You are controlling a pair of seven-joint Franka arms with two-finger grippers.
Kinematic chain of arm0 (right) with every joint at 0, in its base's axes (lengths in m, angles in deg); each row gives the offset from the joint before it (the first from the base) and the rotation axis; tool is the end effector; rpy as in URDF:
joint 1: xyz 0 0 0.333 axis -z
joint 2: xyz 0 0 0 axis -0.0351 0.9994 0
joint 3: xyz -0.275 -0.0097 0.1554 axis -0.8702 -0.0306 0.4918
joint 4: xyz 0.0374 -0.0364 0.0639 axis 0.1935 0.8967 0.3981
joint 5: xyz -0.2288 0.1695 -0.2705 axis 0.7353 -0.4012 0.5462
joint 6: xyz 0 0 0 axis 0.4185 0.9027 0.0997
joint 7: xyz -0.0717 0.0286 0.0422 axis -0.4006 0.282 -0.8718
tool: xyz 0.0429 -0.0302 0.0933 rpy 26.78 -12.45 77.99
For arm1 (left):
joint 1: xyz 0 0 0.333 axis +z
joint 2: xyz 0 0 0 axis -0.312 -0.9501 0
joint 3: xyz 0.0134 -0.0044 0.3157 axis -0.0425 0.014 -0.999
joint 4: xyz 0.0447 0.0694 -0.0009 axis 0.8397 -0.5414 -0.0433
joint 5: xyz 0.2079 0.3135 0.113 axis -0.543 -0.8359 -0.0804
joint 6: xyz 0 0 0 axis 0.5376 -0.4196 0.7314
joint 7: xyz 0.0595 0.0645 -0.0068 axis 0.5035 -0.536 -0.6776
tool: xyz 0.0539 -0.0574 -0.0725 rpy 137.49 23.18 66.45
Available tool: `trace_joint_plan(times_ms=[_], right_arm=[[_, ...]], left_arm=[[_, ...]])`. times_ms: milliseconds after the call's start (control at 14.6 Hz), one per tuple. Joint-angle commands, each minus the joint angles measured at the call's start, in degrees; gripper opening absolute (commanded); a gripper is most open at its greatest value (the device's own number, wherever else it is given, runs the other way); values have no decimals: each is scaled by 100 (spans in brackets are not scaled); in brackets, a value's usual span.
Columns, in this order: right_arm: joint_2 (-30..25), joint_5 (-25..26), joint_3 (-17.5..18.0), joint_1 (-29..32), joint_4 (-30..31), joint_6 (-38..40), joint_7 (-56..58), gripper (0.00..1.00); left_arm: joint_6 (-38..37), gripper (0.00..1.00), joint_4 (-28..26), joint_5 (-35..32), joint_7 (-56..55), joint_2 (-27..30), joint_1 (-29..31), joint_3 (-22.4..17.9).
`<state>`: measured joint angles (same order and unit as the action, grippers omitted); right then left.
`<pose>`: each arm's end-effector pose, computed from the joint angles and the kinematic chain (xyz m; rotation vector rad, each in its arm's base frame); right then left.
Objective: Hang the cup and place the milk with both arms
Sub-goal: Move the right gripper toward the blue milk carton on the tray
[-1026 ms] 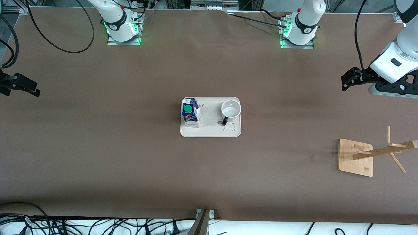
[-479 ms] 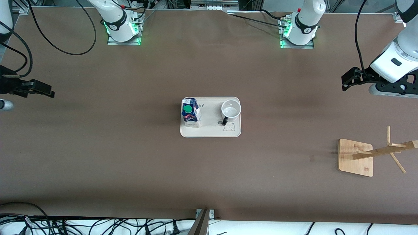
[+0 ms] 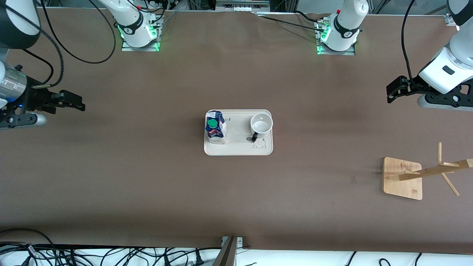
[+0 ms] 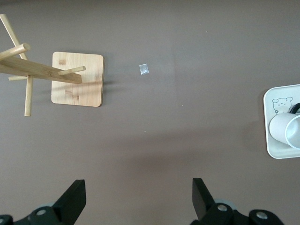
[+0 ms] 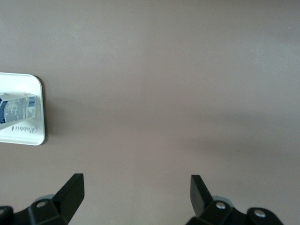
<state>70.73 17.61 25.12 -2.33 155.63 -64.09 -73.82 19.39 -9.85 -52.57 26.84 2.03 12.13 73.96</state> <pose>0.6059 0.0328 0.5516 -3.0754 -0.1016 0.1313 0.5638 -0.0407 0.5908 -3.0884 0.1453 -0.0304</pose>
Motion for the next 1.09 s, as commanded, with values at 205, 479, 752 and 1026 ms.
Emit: trace_joint_plan(times_ms=[205,479,752,1026], right_arm=[[360,-90,-19,-567,-89,-469,-980,100],[501,-90,-19,-1050,-89,-795,-2191,100],[633,-81,-19,-1604,-89,-1180,-4111,100],[686,-292,-19,-1693,-89,-1692,-5788,100]], left_arm=[[-149,100,221,7,50,-104,-1,2],[-158,100,212,7,50,-104,-1,2],[-167,100,212,7,50,-95,8,-7],[-167,100,212,7,50,-95,8,-7]])
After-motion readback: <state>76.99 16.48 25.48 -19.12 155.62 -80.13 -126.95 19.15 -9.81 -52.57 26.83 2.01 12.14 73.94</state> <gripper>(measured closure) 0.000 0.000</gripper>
